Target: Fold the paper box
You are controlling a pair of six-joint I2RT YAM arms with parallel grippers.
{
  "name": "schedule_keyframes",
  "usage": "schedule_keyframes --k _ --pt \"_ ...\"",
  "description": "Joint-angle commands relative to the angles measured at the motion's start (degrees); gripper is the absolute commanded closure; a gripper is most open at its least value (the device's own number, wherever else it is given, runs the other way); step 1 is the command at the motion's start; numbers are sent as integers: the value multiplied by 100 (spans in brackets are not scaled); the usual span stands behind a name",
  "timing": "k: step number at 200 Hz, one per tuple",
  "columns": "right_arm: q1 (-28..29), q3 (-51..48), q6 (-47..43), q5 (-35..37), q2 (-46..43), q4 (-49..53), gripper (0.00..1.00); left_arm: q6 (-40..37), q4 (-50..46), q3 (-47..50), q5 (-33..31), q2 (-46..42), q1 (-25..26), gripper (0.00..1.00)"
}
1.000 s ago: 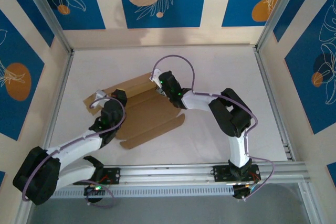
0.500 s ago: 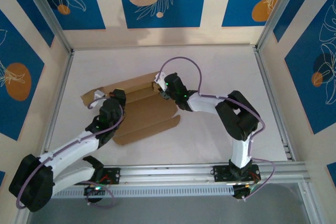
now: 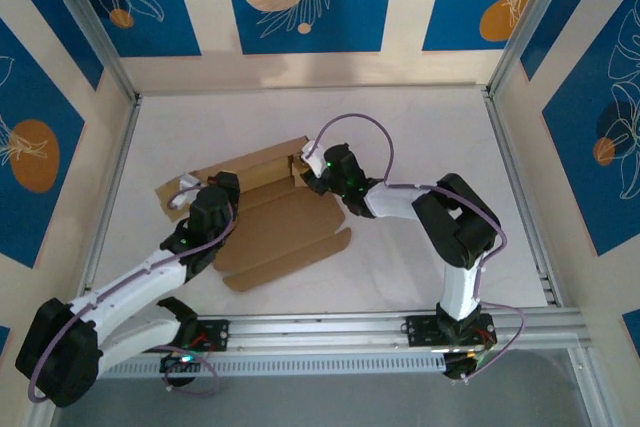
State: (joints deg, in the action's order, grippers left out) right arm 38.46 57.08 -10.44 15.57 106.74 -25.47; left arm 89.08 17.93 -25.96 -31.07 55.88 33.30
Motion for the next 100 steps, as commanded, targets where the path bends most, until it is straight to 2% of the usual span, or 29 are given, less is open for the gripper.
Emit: schedule_keyframes --k 1,36,69,100 --pt "-108 -112 -155 -238 115 -372 61 237 -235 -81 205 -121 33 100" --pt "-334 -114 -529 -870 69 -359 57 274 -350 -71 298 -134 -24 100" --pt "-630 -232 -590 -1974 -48 -312 58 324 -519 -23 328 -187 -84 100" --pt "-668 -48 -738 -2061 103 -124 59 360 -515 -10 390 -134 -100 100"
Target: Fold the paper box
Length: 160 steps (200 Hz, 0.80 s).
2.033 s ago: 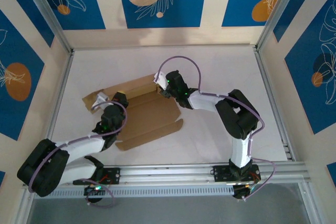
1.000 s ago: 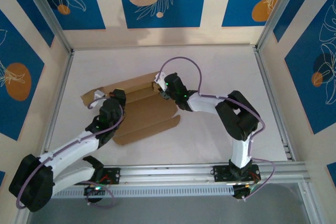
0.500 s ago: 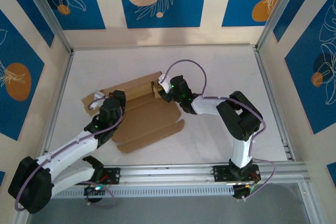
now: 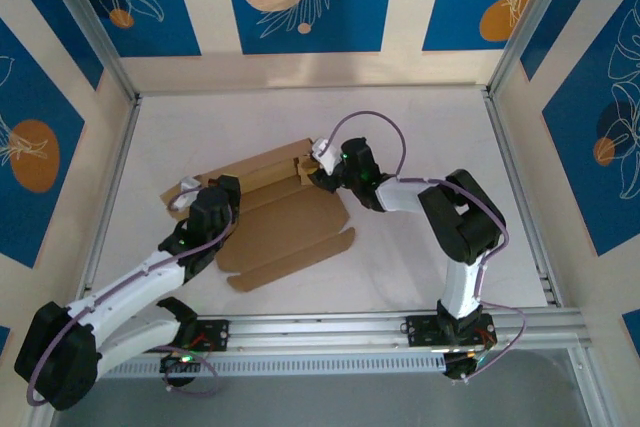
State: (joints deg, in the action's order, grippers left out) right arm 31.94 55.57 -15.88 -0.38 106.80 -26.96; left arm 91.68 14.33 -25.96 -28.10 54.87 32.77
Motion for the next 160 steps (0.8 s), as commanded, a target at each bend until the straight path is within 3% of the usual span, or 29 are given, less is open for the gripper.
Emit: schedule_keyframes --k 1,54,137,160 --pt "-15 116 -195 -455 105 38 59 107 -152 -17 98 -31 -45 100" --pt "203 592 -194 50 494 182 60 188 -70 -10 188 32 -50 100" --pt "179 585 309 -168 530 -139 86 268 -36 75 265 -19 -47 100" --pt "166 627 471 -153 530 -123 82 336 -8 110 296 -10 -50 100"
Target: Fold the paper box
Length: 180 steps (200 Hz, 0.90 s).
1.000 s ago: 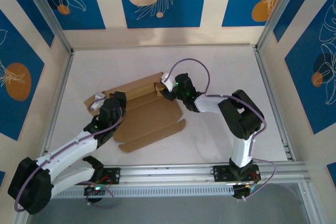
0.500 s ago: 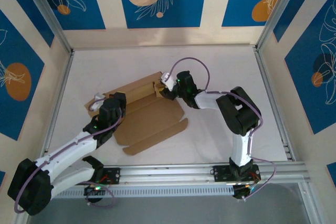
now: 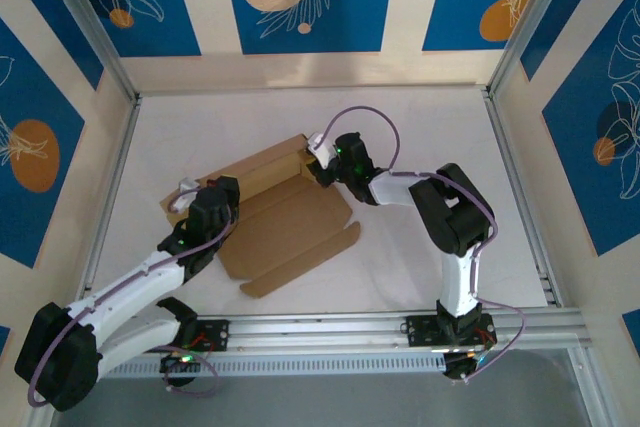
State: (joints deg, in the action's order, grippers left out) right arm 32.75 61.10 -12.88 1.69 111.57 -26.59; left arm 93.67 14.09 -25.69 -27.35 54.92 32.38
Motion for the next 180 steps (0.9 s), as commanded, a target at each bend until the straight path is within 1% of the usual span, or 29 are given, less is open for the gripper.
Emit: schedule_keyframes --k 1,14,28,45,59,86,95,111,129,180 --pt "88 84 172 -349 56 -153 81 140 16 83 226 -19 -11 100" --pt "139 137 137 -179 99 -132 70 153 33 84 253 -13 -5 100" --pt "171 163 25 -126 142 -146 65 158 33 82 281 -18 -11 100" --pt "162 195 -195 -319 152 -169 63 180 33 73 355 -15 -21 100" --pt "154 293 -404 -389 156 -21 64 211 24 84 383 -14 -30 100" --pt "58 385 -452 -772 163 131 64 226 48 82 444 10 -49 100" --pt "37 394 -512 -873 171 137 63 252 110 98 512 61 -61 100" --pt "6 381 -651 -961 177 125 56 309 220 135 590 124 -90 100" --pt "-115 347 -641 -1233 134 104 51 312 235 150 627 120 -102 100" --pt "-445 256 -530 -2088 102 -62 51 288 212 187 751 33 -189 100"
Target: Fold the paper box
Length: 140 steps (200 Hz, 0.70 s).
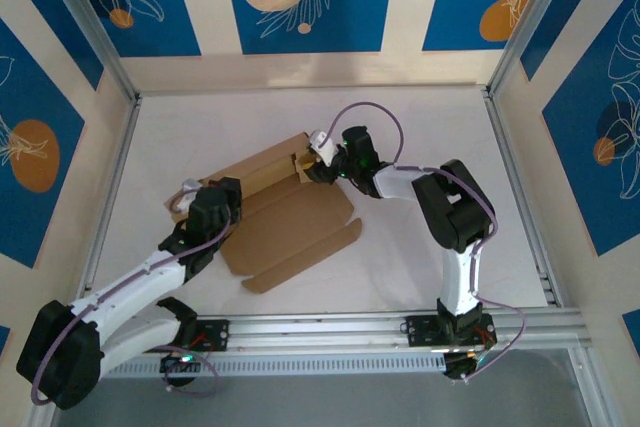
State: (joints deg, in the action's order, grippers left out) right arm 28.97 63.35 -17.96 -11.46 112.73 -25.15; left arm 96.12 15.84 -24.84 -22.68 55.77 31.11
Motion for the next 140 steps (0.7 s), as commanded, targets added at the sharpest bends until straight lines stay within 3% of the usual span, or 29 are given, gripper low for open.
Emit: schedule_keyframes --k 1,32,83,113,140 --pt "-67 34 -23 -784 -5 -195 51 45 44 102 287 -46 -71 100" --pt "-19 258 -264 -948 107 169 48 114 265 146 426 91 -89 100" --pt "36 572 -320 -542 288 521 54 151 352 133 486 140 -95 100" --pt "158 692 -316 -125 385 570 62 195 432 154 542 168 -89 100" --pt "220 654 -98 308 383 340 76 212 414 162 544 113 -92 100"
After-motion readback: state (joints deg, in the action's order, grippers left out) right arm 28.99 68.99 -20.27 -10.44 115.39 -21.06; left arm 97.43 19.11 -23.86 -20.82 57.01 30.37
